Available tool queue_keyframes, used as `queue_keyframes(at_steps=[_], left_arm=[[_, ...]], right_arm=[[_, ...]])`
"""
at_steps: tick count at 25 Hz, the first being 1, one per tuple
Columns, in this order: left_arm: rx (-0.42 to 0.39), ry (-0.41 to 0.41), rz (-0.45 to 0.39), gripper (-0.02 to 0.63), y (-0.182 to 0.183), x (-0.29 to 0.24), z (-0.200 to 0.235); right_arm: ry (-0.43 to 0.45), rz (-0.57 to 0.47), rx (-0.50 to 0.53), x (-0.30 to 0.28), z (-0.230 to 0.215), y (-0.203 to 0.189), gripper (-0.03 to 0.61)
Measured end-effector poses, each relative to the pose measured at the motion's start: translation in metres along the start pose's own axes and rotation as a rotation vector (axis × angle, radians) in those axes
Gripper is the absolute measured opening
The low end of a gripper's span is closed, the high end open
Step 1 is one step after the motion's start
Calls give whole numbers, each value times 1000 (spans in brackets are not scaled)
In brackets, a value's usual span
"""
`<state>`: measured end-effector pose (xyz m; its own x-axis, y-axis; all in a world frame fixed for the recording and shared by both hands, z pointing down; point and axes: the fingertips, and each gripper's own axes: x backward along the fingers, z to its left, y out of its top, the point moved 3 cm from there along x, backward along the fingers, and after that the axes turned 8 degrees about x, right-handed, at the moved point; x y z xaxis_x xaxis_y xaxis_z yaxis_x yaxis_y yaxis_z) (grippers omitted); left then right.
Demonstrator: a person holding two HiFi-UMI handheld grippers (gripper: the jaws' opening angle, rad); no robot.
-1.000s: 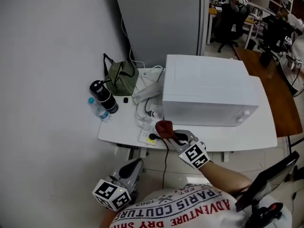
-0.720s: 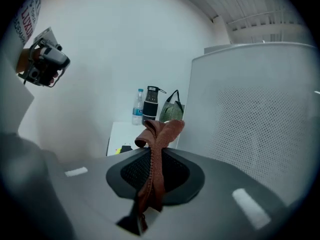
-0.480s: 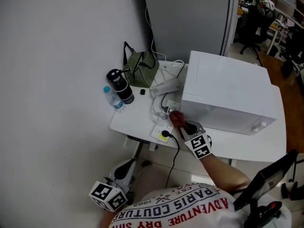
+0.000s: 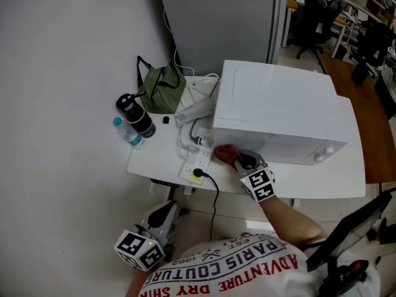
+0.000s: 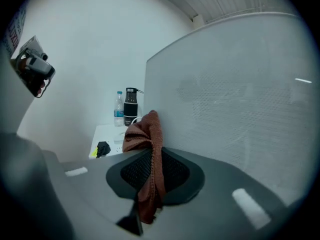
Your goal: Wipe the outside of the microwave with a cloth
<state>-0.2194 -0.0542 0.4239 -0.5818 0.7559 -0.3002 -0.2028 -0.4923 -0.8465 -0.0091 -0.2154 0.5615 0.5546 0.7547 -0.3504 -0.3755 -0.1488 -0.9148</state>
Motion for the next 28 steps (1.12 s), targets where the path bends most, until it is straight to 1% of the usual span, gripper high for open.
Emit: queue_keyframes(at_steps=[3,9,12,15,18,21,28], left_arm=[[-14,-53,18,2,2,-22,-13],[-55,-203,76,2,-1,-73,-55],[-79,-280,105,2,-4,-96,-79],[-101,-334,134,2,-6,-114,-101],[-114,-372,159,2,-10,-127,-119],[-125,-396,174,2,-13,-133,-130],[-130,-399,181,2,-14,-131,-134]], right_arm=[[-52,3,-25,26,-21,-12,43],[-180,41,-43,93,-72,-41,44],[-265,59,-82,129,-97,-58,43],[-349,77,-137,162,-122,-78,43],[-420,89,-196,190,-141,-94,43],[-461,87,-237,207,-152,-102,43],[-467,70,-278,213,-152,-104,43]])
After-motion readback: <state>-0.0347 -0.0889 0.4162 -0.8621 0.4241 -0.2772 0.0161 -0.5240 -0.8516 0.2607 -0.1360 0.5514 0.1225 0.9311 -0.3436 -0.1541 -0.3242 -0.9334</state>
